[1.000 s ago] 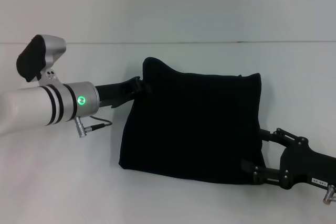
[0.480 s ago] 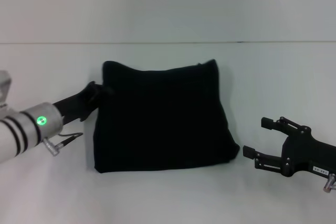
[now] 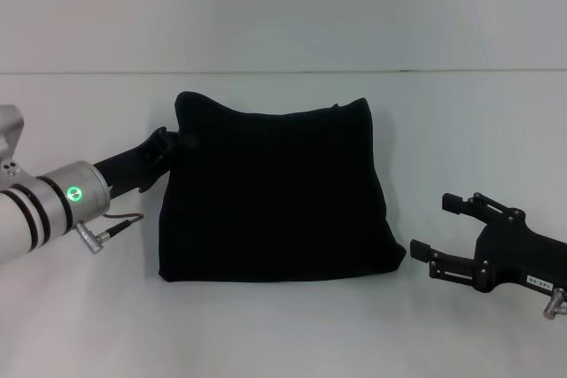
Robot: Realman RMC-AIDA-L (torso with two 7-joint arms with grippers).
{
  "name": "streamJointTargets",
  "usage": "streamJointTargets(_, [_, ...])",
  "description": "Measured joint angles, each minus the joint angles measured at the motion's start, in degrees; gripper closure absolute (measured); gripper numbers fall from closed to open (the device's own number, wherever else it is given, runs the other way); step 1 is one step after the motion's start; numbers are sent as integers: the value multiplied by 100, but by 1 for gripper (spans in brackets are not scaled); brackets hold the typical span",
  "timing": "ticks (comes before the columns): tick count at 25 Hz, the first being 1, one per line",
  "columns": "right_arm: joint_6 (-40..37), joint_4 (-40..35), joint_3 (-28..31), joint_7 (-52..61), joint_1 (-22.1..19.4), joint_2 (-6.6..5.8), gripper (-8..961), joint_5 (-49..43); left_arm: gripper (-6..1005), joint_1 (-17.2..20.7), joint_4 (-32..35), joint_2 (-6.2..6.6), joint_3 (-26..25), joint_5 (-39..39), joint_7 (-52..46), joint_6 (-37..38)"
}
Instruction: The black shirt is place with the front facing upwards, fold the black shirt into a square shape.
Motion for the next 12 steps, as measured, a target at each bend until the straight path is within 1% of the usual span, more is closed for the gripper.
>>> streamJointTargets(4, [32, 4, 3, -1, 8, 0, 12, 0, 796, 5, 44, 42, 30, 0, 309, 112])
streamJointTargets(5, [34, 7, 7, -1, 8, 0, 12, 0, 790, 23, 61, 77, 34, 3, 423, 172])
streamJointTargets(7, [37, 8, 35, -2, 10, 0, 12, 0, 777, 82, 81, 189, 40, 7, 633, 316])
streamJointTargets(10, [39, 9, 105, -2, 18, -1, 12, 0, 660, 225, 154, 377, 22, 9, 902, 677])
streamJointTargets(11, [38, 9, 128, -2, 21, -1, 12, 0, 622, 328, 278, 449, 4, 11, 1062, 922])
streamJointTargets(12, [34, 5, 146, -3, 26, 0, 12, 0, 583, 414, 410, 487, -9, 10, 1219, 1153])
